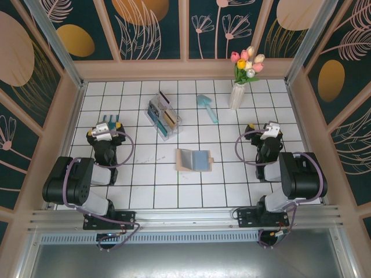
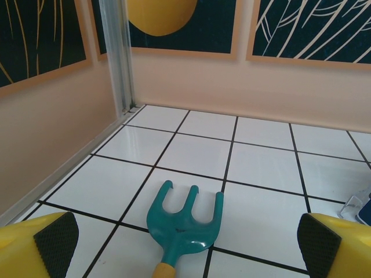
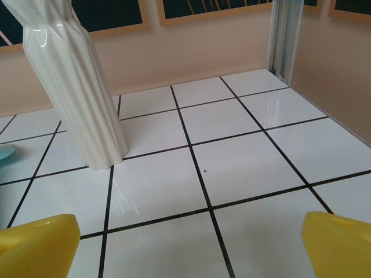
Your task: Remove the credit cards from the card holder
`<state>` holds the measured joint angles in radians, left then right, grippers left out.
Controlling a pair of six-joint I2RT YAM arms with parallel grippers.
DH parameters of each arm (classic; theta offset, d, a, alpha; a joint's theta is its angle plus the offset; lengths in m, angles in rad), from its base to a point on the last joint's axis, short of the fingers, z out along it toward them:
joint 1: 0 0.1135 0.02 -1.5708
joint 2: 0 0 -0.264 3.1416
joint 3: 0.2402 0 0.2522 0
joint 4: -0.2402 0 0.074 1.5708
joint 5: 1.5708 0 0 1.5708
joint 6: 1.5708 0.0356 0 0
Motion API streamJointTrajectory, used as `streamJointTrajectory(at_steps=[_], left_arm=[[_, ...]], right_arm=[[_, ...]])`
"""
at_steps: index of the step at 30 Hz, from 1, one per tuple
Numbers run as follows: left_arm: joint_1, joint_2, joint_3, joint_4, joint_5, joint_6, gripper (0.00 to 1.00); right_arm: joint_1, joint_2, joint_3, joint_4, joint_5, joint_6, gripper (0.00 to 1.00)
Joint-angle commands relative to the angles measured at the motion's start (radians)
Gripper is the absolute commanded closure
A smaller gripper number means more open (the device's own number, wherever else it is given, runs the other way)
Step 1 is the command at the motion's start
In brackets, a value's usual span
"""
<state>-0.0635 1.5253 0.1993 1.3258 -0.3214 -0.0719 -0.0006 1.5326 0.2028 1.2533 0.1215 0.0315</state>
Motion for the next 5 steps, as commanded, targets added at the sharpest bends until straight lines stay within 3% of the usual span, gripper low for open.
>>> streamJointTrajectory(at_steps=[1,5], left_arm=[[0.007,0.005,0.022,-0.006,0.008,-0.014,0.01],[0.007,0.002,0.016,0.001,0.008,-0.014,0.01]], right_arm=[[-0.008,0.008,0.016,0.021,-0.022,-0.002,0.01],[-0.009,0.008,0.016,0.021,-0.022,-0.001,0.01]])
